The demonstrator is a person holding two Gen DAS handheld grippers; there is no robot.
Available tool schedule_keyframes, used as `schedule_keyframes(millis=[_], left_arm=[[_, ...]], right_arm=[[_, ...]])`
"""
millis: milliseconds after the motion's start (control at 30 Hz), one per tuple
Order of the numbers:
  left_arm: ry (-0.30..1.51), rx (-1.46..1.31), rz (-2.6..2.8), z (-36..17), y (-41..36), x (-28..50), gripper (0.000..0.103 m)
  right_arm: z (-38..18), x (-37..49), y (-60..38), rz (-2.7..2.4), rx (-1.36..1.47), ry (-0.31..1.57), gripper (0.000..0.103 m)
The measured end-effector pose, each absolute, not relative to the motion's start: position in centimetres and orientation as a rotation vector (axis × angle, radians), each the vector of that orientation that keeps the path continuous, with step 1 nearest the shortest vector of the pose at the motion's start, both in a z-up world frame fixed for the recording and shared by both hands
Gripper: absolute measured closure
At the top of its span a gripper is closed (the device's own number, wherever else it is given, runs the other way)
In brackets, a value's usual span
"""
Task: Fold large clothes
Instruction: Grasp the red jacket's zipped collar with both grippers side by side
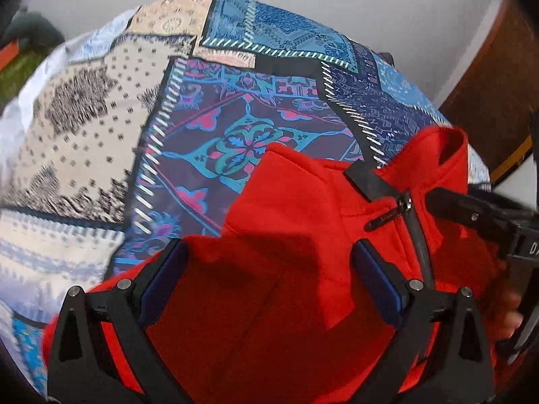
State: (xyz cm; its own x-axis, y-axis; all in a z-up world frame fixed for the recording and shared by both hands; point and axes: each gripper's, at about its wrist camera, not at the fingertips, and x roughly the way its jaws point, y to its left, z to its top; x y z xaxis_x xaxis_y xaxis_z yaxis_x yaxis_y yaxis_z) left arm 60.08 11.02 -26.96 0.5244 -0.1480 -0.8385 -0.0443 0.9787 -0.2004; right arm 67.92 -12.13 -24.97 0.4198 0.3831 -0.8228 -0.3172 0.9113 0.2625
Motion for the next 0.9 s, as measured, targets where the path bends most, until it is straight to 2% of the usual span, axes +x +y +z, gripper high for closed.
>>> schedule_keyframes(millis=[33,100,133,167,200,233,267,300,367,667,900], left_arm=[[1.021,-0.215,-0.062,-27.1,11.0,60.1,0.006],[1.015,-0.235,-0.078,-27.3,10.8,60.1,0.023],[1.006,-0.240,-0.081,-27.1,10.6,59.9,0.028],[1.001,-0.238,-0.087,-27.0,10.3,59.7,0.047],[0.999,-0.236,-0.099,-26.9,10.0,59.5,0.063],[0.996,-0.215,-0.093,-26.6,9.6,59.3,0.069],[0.994,-0.170,-0.080,-26.2,8.9,58.9,0.081],[0.993,-0.137,-0.075,-25.9,8.5,58.6,0.088],[0.989,-0.104,-0.070,-24.8,8.1,57.9,0.092],[0.877,-0.024,-0.113,-17.2,6.6,49.5,0.096],[0.890,0.039,-0.154,-16.6,3.5,41.6,0.096]], right_arm=[[-25.1,67.9,-12.1,0.446,0.085,1.048,0.016],[-25.2,67.8,-11.9,0.453,0.074,1.046,0.029],[-25.1,67.5,-11.6,0.466,0.045,1.039,0.039],[-25.0,67.2,-11.3,0.476,0.026,1.033,0.052],[-24.7,66.7,-11.0,0.487,0.000,1.022,0.059],[-24.6,66.4,-10.8,0.493,-0.006,1.022,0.071],[-24.3,66.0,-10.5,0.501,-0.014,1.021,0.079],[-24.0,65.5,-10.2,0.500,-0.032,1.016,0.081],[-23.5,64.5,-9.7,0.496,-0.074,1.000,0.087],[-16.9,57.0,-11.1,0.524,-0.090,0.878,0.090],[-13.5,47.8,-12.8,0.562,-0.124,0.838,0.090]])
